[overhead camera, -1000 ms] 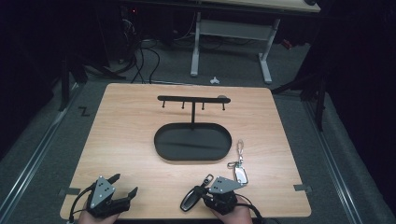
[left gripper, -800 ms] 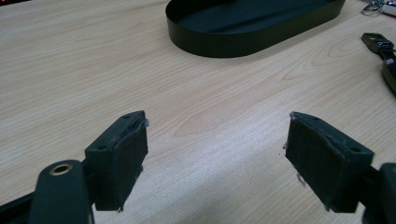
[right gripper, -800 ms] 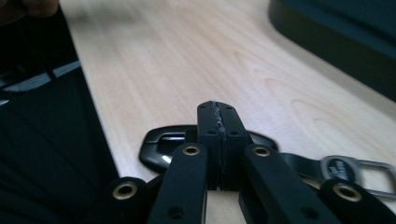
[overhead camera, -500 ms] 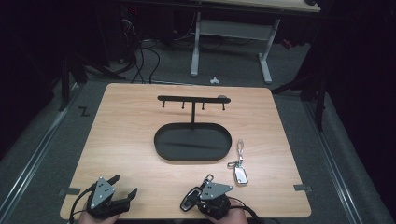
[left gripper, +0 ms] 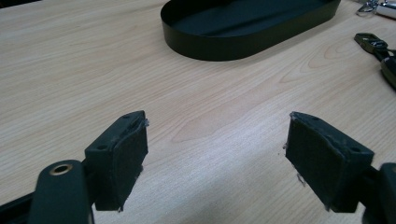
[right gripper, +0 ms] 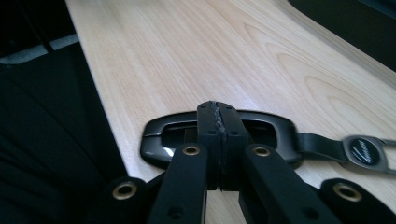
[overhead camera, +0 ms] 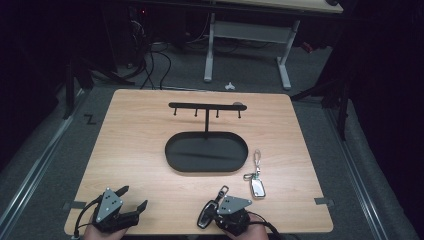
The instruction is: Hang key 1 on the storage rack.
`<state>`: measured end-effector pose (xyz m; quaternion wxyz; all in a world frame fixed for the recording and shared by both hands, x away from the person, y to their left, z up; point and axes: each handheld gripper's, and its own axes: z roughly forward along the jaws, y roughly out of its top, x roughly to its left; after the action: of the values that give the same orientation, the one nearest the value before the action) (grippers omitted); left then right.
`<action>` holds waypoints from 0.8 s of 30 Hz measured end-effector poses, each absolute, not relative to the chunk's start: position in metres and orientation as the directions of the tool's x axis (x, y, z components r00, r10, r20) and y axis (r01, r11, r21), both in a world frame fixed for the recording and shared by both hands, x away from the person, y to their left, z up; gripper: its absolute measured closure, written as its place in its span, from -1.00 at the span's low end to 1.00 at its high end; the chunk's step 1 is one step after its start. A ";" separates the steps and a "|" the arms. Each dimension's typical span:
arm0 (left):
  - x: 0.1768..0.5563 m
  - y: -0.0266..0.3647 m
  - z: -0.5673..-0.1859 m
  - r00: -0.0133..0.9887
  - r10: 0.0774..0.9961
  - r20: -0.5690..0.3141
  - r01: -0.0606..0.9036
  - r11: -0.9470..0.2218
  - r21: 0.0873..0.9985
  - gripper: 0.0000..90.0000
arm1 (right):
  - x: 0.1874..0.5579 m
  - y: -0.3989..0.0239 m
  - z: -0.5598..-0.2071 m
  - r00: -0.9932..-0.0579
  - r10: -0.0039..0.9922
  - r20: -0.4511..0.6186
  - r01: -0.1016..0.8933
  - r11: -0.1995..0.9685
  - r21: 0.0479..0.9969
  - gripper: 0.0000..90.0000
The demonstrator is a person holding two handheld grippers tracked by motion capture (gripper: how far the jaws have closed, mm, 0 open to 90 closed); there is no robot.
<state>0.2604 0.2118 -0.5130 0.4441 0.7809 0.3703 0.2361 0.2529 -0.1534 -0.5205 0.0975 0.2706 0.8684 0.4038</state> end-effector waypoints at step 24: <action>0.263 0.208 -0.517 0.623 0.782 0.032 0.380 -0.338 0.861 -0.53 | 0.272 -0.194 -0.521 -0.759 0.649 0.049 0.451 0.472 0.758 1.00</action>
<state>0.2625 0.2084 -0.5165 0.4409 0.7855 0.3697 0.2277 0.2718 -0.1944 -0.5212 0.1236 0.3240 0.8488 0.3990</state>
